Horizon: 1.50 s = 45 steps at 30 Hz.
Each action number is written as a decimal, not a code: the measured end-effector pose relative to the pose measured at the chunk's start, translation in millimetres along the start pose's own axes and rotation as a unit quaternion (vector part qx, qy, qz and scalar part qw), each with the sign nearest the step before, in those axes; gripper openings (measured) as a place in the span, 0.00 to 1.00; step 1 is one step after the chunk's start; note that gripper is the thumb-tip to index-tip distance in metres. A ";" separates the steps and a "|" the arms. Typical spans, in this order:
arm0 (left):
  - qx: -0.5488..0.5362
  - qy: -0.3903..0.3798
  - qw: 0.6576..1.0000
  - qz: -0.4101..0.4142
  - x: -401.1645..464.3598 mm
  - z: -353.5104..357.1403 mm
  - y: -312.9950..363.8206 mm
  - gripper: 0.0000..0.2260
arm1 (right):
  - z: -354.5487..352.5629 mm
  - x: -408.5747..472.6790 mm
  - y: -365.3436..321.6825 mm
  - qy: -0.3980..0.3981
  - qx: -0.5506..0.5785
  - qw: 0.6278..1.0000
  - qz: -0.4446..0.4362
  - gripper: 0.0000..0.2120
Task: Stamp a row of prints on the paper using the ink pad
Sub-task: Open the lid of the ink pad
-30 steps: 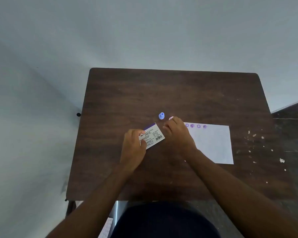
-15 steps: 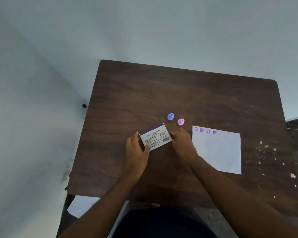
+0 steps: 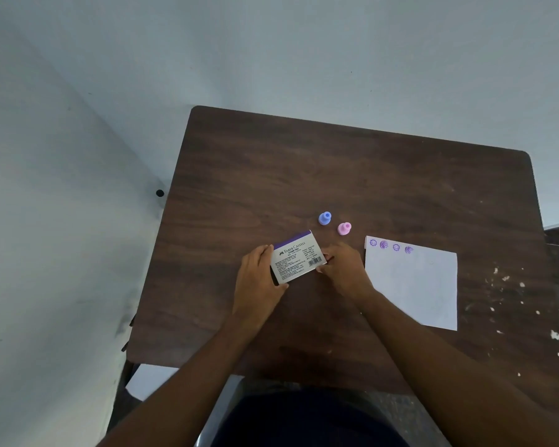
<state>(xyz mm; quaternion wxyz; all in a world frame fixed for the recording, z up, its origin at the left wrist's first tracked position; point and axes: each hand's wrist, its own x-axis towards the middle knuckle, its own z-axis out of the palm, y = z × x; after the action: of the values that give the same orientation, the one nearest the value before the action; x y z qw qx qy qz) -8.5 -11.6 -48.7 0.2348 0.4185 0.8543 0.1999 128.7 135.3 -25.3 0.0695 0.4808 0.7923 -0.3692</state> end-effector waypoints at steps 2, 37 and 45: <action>-0.004 -0.004 1.000 0.008 1.6 -3.0 -0.9 0.39 | -2.5 0.0 -0.6 0.001 0.005 1.000 0.003 0.16; 0.121 0.046 0.989 0.077 74.0 -47.3 4.6 0.17 | -63.1 88.6 -89.4 -0.050 -0.058 0.997 -0.025 0.10; 0.095 0.065 0.992 0.042 86.6 -34.4 -2.3 0.09 | -47.3 101.4 -89.2 -0.072 -0.110 0.991 -0.024 0.12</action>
<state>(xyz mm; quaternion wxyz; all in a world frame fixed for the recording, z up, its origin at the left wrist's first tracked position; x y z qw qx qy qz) -76.2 52.2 -42.3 0.1295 0.4608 0.8643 0.1544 14.2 214.6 7.6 0.1696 0.4238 0.8321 -0.3151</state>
